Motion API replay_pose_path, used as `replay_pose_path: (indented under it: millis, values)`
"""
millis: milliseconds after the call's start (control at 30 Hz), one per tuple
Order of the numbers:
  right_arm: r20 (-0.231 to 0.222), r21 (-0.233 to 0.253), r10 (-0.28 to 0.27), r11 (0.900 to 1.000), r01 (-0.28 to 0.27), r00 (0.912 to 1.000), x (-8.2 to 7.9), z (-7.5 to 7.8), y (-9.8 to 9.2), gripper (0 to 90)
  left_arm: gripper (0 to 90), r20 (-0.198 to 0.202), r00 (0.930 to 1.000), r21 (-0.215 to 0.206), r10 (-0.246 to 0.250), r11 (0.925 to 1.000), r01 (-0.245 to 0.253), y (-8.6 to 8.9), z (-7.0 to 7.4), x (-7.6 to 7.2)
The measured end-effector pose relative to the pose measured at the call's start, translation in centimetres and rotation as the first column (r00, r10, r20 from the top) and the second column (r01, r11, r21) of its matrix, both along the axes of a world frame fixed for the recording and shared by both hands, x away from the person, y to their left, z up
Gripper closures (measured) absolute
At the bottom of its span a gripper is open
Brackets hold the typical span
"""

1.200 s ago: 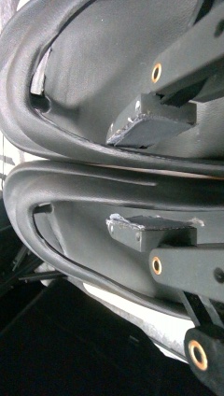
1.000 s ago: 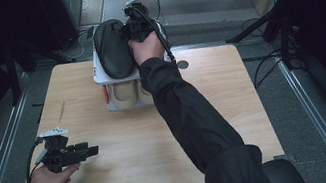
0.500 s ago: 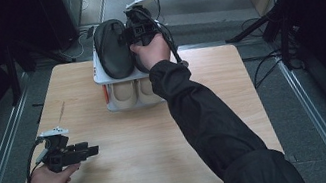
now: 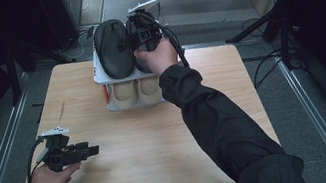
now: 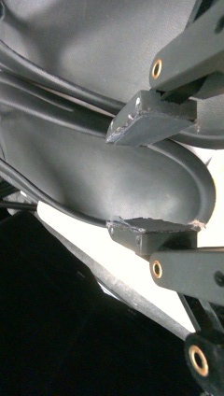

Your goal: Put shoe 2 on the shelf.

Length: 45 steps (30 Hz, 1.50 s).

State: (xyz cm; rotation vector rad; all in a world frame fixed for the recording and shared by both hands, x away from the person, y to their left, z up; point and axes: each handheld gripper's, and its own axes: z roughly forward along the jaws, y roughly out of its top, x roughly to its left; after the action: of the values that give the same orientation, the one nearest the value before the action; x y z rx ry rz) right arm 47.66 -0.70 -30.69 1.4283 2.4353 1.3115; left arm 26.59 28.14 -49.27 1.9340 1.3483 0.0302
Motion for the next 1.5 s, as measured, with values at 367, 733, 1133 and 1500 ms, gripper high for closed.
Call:
replay_pose_path:
  millis: [367, 733, 1133, 1500]
  values:
    - [0.015, -0.003, 0.086, 0.996, -0.086, 0.9962, -2.4, -0.7, -0.8, 51.1, 41.5, -0.003, 1.0000, 0.001, -0.002, 1.0000, 0.002, -0.2, 0.0, 0.2]
    - [0.021, 0.008, 0.175, 0.984, -0.176, 0.9843, -4.8, -1.1, -1.6, 49.4, 41.1, -0.003, 0.9999, 0.004, -0.014, 0.9999, 0.014, -0.5, -0.1, 0.8]
    - [0.054, 0.024, 0.225, 0.974, -0.226, 0.9729, -6.6, -2.4, -2.7, 43.2, 40.8, -0.003, 0.9996, 0.005, -0.030, 0.9995, 0.030, -1.0, 0.0, 1.3]
    - [0.041, 0.044, 0.259, 0.964, -0.261, 0.9650, -7.3, -4.5, -4.2, 38.1, 40.4, -0.005, 0.9993, 0.006, -0.038, 0.9993, 0.038, -1.2, -0.1, 1.6]
